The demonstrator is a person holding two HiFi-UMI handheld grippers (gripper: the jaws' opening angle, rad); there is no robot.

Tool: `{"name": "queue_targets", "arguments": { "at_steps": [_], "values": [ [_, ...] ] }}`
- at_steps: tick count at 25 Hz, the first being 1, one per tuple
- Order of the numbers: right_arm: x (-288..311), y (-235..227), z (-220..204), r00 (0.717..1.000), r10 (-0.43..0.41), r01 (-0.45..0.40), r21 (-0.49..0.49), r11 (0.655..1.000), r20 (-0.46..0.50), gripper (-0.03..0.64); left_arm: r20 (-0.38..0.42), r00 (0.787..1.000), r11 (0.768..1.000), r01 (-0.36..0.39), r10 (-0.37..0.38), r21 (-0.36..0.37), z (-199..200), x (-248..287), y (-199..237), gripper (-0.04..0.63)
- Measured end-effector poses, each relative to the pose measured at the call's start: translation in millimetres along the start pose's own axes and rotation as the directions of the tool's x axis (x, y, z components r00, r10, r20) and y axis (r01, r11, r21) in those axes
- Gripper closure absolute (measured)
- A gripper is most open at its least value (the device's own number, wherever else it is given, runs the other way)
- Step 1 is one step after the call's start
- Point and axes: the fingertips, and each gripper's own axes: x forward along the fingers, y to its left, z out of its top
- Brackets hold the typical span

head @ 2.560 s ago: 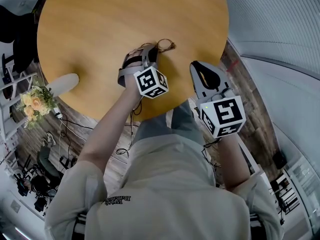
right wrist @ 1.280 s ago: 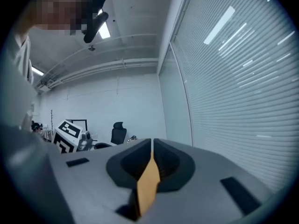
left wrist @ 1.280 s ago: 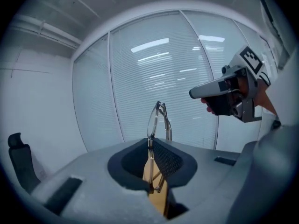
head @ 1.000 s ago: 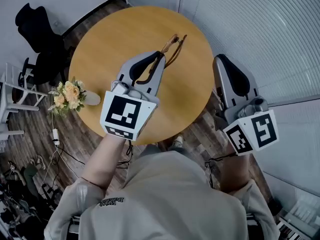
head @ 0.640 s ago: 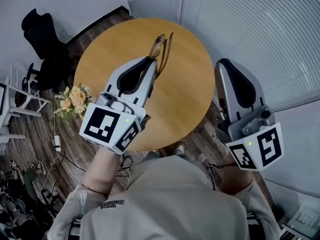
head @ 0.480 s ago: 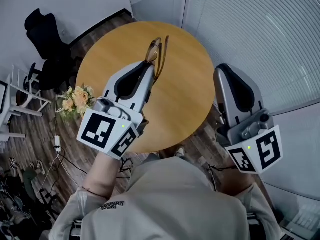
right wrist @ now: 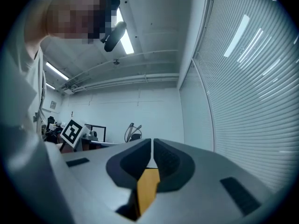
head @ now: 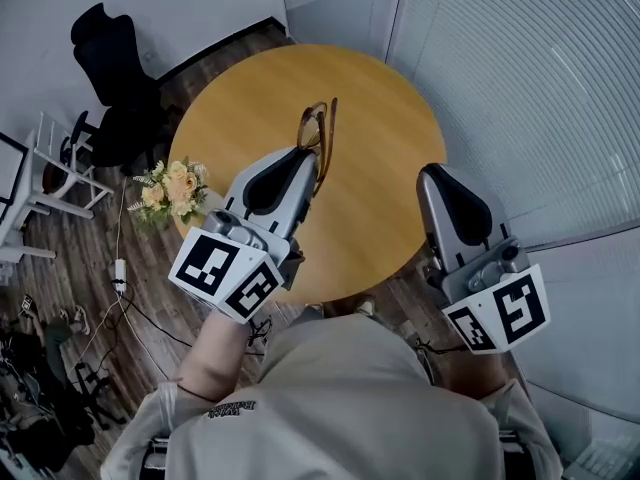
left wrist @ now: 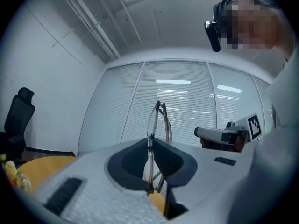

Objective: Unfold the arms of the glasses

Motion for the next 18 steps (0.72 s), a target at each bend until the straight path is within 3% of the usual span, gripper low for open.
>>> {"name": "queue_targets", "arguments": {
  "at_steps": [18],
  "values": [
    [-0.7,13.3,-59.4,0.991,0.028,-0.017,0.089,0.996,-0.129,0.580,-0.129,0.992,0.997,-0.024,0.015,-0.070,-60.4,-12.4,11.6,0.549]
  ]
}}
